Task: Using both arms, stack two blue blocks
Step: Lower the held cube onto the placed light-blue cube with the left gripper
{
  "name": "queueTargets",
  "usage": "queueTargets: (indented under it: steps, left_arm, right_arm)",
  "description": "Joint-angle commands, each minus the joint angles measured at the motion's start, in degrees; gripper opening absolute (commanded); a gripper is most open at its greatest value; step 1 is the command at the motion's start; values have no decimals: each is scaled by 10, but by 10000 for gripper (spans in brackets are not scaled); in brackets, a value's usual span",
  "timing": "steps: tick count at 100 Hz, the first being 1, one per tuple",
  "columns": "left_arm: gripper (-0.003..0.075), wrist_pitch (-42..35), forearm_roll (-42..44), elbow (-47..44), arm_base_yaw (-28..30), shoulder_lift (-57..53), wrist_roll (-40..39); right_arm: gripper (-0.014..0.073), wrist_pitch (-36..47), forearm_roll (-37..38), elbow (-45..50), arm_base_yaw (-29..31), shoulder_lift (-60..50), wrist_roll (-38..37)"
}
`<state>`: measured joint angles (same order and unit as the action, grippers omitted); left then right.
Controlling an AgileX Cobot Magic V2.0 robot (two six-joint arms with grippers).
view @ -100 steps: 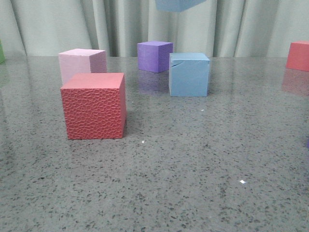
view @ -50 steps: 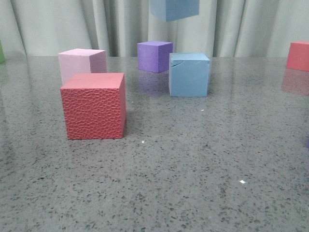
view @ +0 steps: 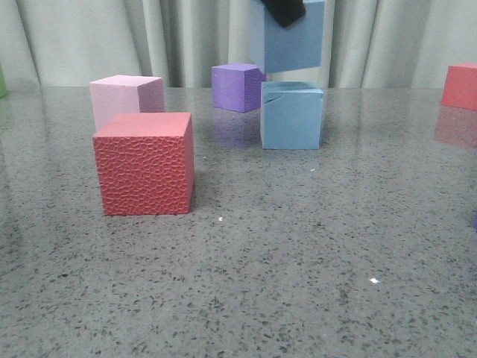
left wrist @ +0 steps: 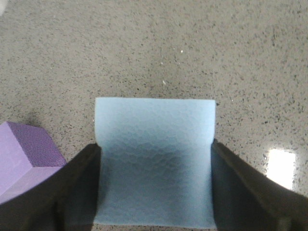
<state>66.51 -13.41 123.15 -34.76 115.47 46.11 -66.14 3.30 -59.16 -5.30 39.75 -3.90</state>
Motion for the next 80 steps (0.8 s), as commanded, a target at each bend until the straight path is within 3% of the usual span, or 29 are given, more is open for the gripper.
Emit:
queueTargets:
  steps: [1, 80]
  left_arm:
    - [294, -20, -19, 18, -4, -34, 16]
    - [295, -19, -54, 18, -4, -34, 100]
  right_arm:
    - [664, 35, 9, -12, 3, 0, 5]
    - [664, 35, 9, -12, 3, 0, 5]
